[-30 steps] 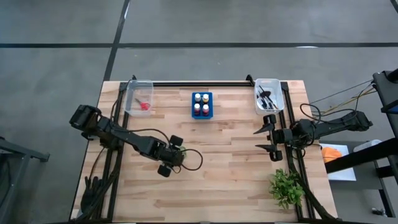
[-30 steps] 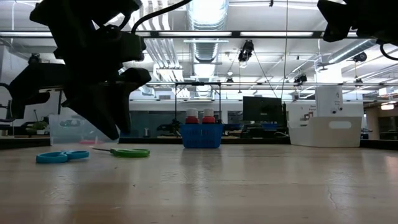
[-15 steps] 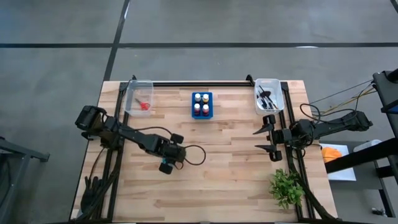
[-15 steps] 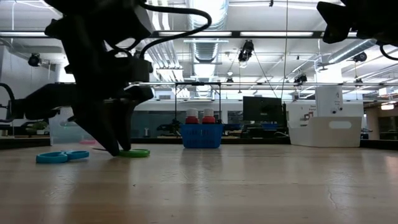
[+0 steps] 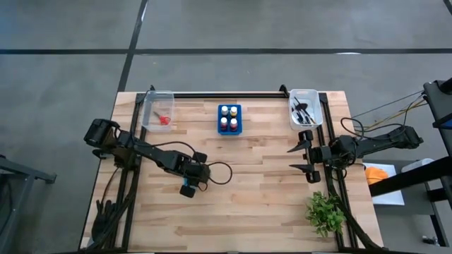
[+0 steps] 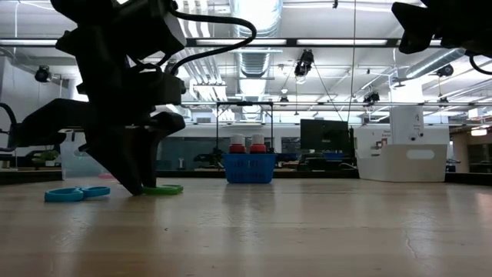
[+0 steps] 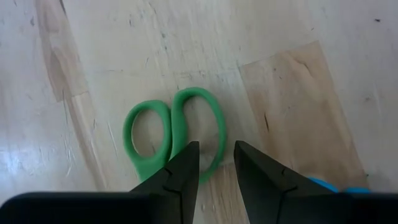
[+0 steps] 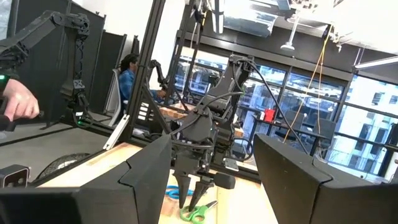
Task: Pick & Place Paint Supplies
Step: Put the green scissors into the transparent bin
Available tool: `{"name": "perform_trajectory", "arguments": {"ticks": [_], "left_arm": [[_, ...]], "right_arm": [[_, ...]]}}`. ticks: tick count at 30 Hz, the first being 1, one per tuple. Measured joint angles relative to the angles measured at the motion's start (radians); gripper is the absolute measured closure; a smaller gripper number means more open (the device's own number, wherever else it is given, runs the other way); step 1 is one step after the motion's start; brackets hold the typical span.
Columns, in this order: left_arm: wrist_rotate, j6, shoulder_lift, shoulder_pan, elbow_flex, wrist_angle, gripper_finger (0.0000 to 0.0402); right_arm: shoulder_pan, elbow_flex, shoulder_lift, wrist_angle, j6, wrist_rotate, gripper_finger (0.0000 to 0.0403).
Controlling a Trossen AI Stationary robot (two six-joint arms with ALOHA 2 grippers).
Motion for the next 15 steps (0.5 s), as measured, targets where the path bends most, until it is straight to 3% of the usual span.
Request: {"name": "perform_trajectory", "arguments": {"ticks": [6,15], "left_arm": [[0.017,0.036,0.001,0.010,-0.004,0.029,0.0301],[0.080,0.066,0.003,0.040,-0.005,0.045,0.0391]], "right_arm": [[0.000,0.000,0.000,0.000,0.000,0.000,0.0177],[0.000,-0.001,0.000,-0.001,0.000,0.000,0.0177]]}}
